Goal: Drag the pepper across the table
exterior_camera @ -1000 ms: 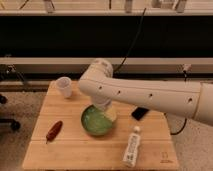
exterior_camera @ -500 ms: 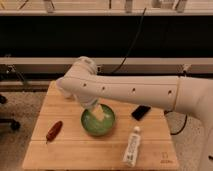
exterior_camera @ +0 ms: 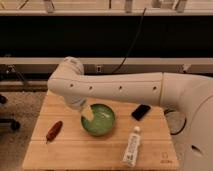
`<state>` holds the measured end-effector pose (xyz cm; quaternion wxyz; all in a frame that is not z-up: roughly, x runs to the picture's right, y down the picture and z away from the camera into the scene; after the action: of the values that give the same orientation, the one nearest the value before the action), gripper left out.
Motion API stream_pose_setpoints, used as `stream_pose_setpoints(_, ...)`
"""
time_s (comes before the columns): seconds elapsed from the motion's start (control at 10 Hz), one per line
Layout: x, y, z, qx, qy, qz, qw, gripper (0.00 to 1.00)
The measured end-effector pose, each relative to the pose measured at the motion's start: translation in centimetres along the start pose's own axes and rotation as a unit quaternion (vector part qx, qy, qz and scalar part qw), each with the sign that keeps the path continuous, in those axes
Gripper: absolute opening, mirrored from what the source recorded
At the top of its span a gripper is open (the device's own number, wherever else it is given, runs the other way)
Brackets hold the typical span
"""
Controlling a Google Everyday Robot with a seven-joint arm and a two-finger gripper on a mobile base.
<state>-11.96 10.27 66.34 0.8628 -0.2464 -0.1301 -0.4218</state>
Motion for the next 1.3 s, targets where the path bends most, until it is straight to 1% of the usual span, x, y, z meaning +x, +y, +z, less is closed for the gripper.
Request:
stream_pose_setpoints(0.1,-0.4,-0.4,0.0,0.001,0.002,-0.006,1.0000,0.80)
stream_pose_setpoints(0.4,-2.8,-2.4,1.2,0.012,-0.001,-0.022,0.9997,0.80)
stream_pose_setpoints(0.7,-3.0,-2.6,1.7,0.017,0.003,-0.027,0.9995,0.80)
stream_pose_setpoints(0.9,-4.7,-4.0,2.7,0.022,0.001,-0.043,0.9988,0.80)
stream_pose_setpoints(1.3,-5.8,-5.0,4.0,0.037,-0.002,-0.060,0.9975,0.80)
